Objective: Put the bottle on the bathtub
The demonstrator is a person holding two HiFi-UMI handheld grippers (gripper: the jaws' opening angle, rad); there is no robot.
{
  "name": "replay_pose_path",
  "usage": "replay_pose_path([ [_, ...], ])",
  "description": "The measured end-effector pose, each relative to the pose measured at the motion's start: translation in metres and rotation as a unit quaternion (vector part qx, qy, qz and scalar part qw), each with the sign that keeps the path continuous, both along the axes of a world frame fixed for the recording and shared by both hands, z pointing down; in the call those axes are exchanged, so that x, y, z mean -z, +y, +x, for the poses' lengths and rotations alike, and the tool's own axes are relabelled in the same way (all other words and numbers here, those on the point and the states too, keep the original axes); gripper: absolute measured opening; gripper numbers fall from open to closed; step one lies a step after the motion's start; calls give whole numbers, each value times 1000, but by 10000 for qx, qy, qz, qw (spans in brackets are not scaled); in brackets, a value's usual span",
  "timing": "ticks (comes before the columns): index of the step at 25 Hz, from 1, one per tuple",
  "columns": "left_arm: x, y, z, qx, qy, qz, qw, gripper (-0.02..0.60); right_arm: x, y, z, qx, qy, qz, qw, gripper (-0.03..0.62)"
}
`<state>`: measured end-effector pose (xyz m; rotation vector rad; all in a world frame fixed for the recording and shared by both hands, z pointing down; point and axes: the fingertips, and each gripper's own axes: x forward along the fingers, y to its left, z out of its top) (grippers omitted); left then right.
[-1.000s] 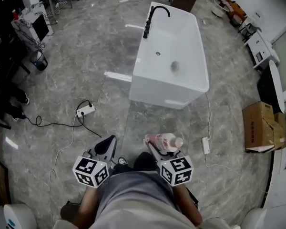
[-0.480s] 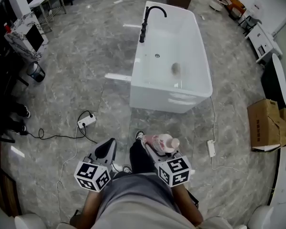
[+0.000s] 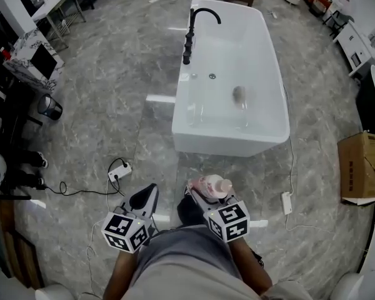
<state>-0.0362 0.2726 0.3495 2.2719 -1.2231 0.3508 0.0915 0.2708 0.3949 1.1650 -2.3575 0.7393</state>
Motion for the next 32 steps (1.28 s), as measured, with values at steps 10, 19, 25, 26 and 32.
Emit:
replay_pose_path([
  [10, -2, -84, 36, 22, -143, -149, 9998, 8, -9, -88, 22, 274, -2, -21, 9996, 227],
  [19, -6, -129, 41, -136, -219, -313, 9992, 8, -14, -131, 15, 240, 104, -40, 9996, 227],
  [25, -5, -181, 36, -463, -59, -239, 9986, 8, -15, -159, 0, 222, 333, -65, 9992, 227],
  [26, -3, -190, 36, -545, -36, -214, 9983, 8, -13, -165, -3, 192, 351, -62, 9992, 227],
  [32, 9, -237, 26, -894, 113, -82, 9959, 8, -12, -200, -22, 17, 375, -215, 9991, 227],
])
